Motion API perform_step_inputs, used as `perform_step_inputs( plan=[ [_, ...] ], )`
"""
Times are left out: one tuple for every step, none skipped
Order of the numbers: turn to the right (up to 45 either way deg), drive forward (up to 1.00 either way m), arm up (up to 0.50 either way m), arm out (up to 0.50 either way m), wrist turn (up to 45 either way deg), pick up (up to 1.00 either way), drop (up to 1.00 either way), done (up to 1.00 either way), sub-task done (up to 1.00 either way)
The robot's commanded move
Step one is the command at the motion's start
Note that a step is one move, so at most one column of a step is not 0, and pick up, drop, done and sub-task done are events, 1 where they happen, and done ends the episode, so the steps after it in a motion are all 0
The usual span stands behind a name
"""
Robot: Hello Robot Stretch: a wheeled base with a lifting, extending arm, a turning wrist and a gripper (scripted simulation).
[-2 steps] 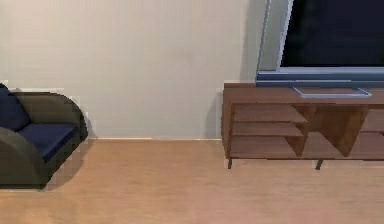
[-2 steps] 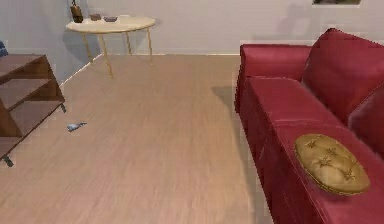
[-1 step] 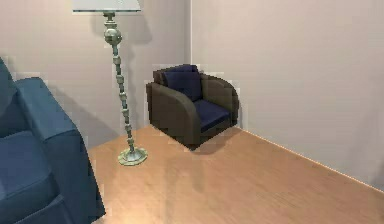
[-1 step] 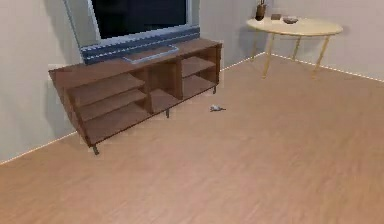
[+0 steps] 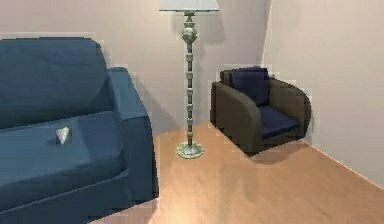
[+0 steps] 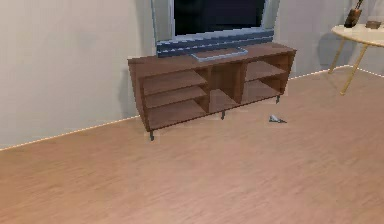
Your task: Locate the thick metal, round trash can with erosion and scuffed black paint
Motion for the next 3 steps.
perform_step_inputs(
  plan=[
    [0.0, 0.05, 0.0, 0.0, 0.0, 0.0, 0.0, 0.0, 0.0],
    [-45.0, 0.0, 0.0, 0.0, 0.0, 0.0, 0.0, 0.0, 0.0],
    [-18.0, 0.0, 0.0, 0.0, 0.0, 0.0, 0.0, 0.0, 0.0]
  ],
)
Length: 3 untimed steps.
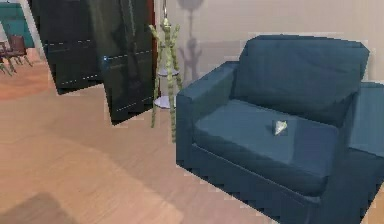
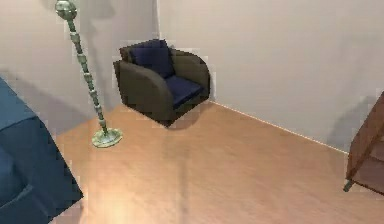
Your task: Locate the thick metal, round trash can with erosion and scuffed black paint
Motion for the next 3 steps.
perform_step_inputs(
  plan=[
    [0.0, 0.45, 0.0, 0.0, 0.0, 0.0, 0.0, 0.0, 0.0],
    [-42.0, 0.0, 0.0, 0.0, 0.0, 0.0, 0.0, 0.0, 0.0],
    [0.0, 1.0, 0.0, 0.0, 0.0, 0.0, 0.0, 0.0, 0.0]
  ],
)
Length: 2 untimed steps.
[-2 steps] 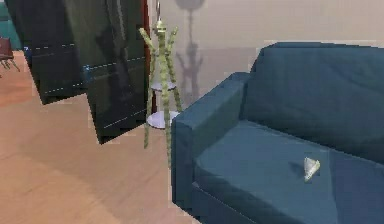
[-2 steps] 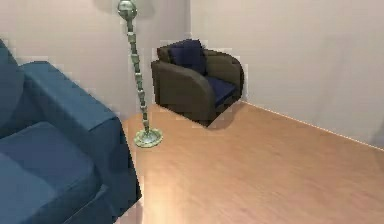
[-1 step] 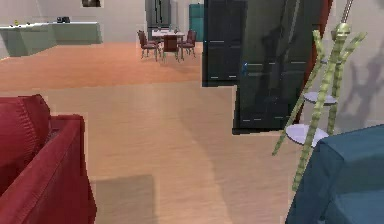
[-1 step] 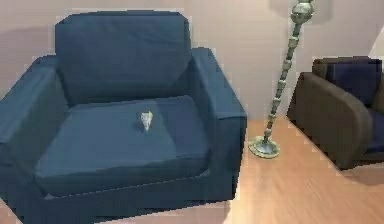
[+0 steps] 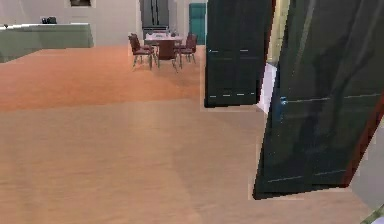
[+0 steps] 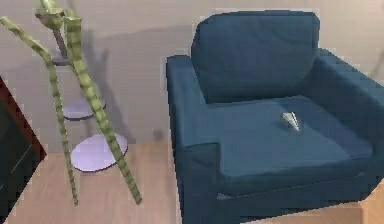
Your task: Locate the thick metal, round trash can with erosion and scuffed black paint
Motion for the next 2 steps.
perform_step_inputs(
  plan=[
    [0.0, 1.0, 0.0, 0.0, 0.0, 0.0, 0.0, 0.0, 0.0],
    [-9.0, 0.0, 0.0, 0.0, 0.0, 0.0, 0.0, 0.0, 0.0]
  ],
)
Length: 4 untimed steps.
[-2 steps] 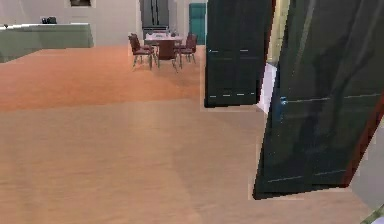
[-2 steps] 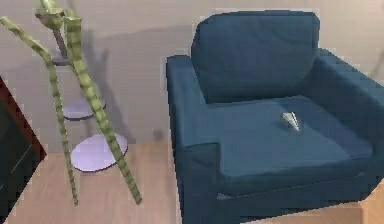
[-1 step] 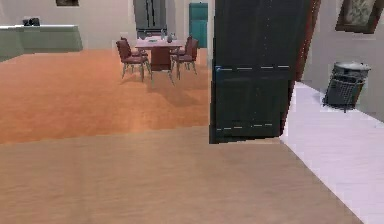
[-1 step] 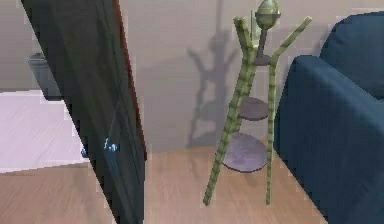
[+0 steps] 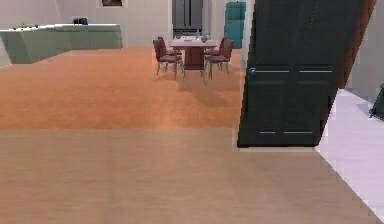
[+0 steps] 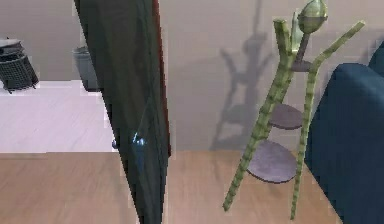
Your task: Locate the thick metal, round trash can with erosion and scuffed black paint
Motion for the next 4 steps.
perform_step_inputs(
  plan=[
    [0.0, 0.25, 0.0, 0.0, 0.0, 0.0, 0.0, 0.0, 0.0],
    [30.0, 0.0, 0.0, 0.0, 0.0, 0.0, 0.0, 0.0, 0.0],
    [3.0, 0.0, 0.0, 0.0, 0.0, 0.0, 0.0, 0.0, 0.0],
    [-33.0, 0.0, 0.0, 0.0, 0.0, 0.0, 0.0, 0.0, 0.0]
  ],
)
